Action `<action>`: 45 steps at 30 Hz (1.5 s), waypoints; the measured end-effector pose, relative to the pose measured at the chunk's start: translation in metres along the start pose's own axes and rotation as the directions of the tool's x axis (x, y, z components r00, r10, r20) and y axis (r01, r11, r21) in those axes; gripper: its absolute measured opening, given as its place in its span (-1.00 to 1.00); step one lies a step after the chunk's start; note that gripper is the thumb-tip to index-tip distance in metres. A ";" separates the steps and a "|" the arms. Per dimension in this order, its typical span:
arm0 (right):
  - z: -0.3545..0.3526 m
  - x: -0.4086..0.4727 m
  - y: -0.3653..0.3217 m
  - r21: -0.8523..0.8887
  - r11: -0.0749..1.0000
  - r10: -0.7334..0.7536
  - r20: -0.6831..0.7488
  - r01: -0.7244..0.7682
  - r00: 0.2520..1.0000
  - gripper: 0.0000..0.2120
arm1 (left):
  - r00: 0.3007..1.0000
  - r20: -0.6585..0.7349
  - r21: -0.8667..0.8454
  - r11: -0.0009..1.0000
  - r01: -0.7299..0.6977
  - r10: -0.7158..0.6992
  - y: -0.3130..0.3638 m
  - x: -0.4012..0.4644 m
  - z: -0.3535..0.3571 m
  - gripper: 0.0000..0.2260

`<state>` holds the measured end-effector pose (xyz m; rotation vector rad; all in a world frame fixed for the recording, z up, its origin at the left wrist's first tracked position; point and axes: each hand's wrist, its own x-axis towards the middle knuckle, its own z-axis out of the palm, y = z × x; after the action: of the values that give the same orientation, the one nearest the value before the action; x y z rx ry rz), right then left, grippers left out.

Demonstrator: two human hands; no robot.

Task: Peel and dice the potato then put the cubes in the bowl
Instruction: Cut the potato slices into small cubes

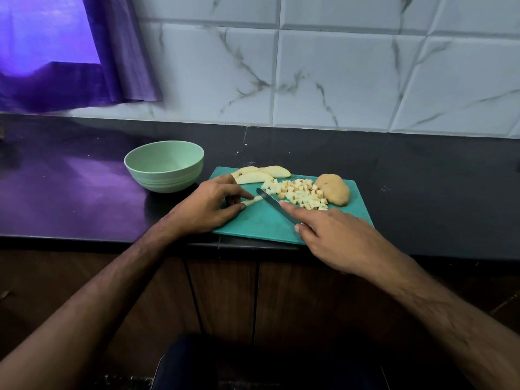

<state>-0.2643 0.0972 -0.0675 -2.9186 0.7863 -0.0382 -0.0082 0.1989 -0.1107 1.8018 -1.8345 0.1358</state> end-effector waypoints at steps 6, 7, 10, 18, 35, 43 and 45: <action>-0.001 0.008 -0.003 -0.018 1.000 0.014 -0.003 -0.014 1.000 -0.52 | 1.000 0.014 -0.001 1.000 0.002 -0.002 0.000 0.000 0.000 -0.79; 0.000 0.010 -0.004 -0.039 0.999 0.014 -0.023 -0.015 1.000 -0.52 | 1.000 0.015 0.000 1.000 0.003 -0.003 0.000 0.000 0.000 -0.78; 0.000 0.011 -0.002 -0.056 0.998 0.023 -0.099 -0.029 0.995 -0.52 | 1.000 0.019 -0.008 1.000 0.012 -0.012 0.002 0.000 0.000 -0.79; 0.003 -0.006 0.001 -0.059 0.998 0.020 -0.054 -0.023 0.998 -0.51 | 0.999 0.040 0.003 1.000 0.016 -0.016 0.001 0.001 0.000 -0.79; 0.000 0.000 0.002 -0.090 0.996 0.011 -0.124 -0.022 0.992 -0.51 | 0.999 -0.031 0.014 1.000 0.023 -0.022 0.000 -0.001 0.001 -0.81; 0.004 -0.006 -0.001 -0.033 0.999 0.007 -0.077 -0.009 0.997 -0.51 | 0.998 -0.046 0.017 0.999 0.032 -0.031 -0.002 -0.001 0.003 -0.86; 0.003 -0.005 -0.001 -0.032 0.999 0.000 -0.058 -0.001 0.998 -0.51 | 0.998 -0.049 0.001 0.999 0.033 -0.033 -0.001 -0.001 0.003 -0.88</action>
<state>-0.2677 0.1009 -0.0704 -2.9598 0.8037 -0.1112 -0.0081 0.1989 -0.1137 1.8133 -1.7707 0.1673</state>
